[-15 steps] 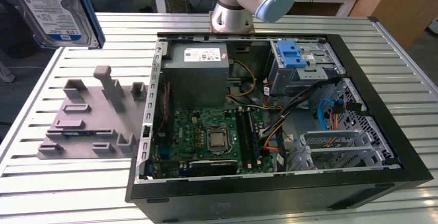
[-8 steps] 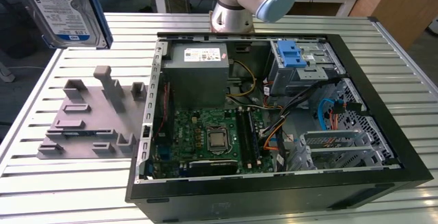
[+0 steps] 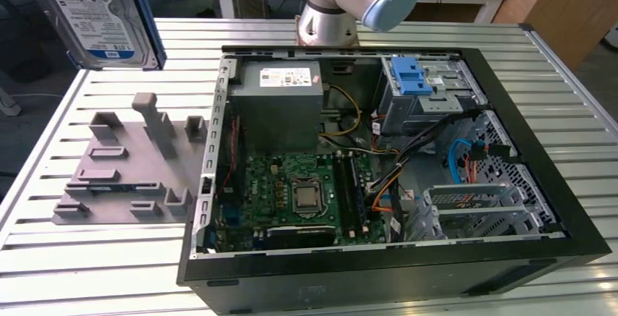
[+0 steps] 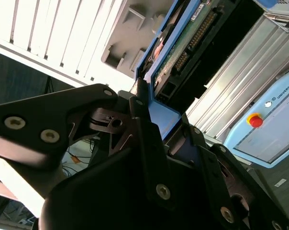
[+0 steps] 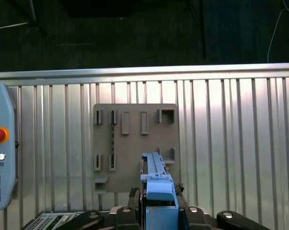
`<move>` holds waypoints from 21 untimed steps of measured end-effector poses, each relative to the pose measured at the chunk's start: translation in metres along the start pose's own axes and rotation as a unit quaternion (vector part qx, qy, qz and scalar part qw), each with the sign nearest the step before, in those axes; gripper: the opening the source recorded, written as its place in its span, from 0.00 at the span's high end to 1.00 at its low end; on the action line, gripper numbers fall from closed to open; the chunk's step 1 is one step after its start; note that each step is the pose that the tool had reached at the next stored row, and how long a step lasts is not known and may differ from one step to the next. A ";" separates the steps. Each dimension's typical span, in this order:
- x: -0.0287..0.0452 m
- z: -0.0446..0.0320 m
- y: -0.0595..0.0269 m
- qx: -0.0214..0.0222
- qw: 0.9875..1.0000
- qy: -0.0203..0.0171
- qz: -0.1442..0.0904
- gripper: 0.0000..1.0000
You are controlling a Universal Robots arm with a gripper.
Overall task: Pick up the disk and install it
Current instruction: 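Pick up the disk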
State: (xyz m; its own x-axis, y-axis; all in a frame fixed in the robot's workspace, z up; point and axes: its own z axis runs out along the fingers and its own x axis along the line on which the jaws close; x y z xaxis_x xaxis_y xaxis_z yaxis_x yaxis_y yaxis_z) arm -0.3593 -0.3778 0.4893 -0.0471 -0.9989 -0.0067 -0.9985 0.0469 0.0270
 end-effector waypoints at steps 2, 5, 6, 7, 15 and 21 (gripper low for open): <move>0.0046 0.0000 -0.0006 0.000 1.000 0.000 0.000 0.64; 0.0115 -0.0001 -0.0019 0.000 1.000 0.000 0.000 0.64; 0.0128 0.0000 -0.0025 0.000 1.000 0.000 0.000 0.64; 0.0137 0.0000 -0.0037 0.000 1.000 0.000 0.000 0.64; 0.0149 -0.0001 -0.0236 0.000 1.000 0.000 0.000 0.64; 0.0212 -0.0002 -0.0331 0.000 1.000 0.000 0.000 0.64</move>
State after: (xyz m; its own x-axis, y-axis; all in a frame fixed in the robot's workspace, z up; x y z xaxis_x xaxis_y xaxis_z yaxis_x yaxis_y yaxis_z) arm -0.3272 -0.4006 0.4884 -0.0470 -0.9989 -0.0066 -0.9985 0.0468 0.0272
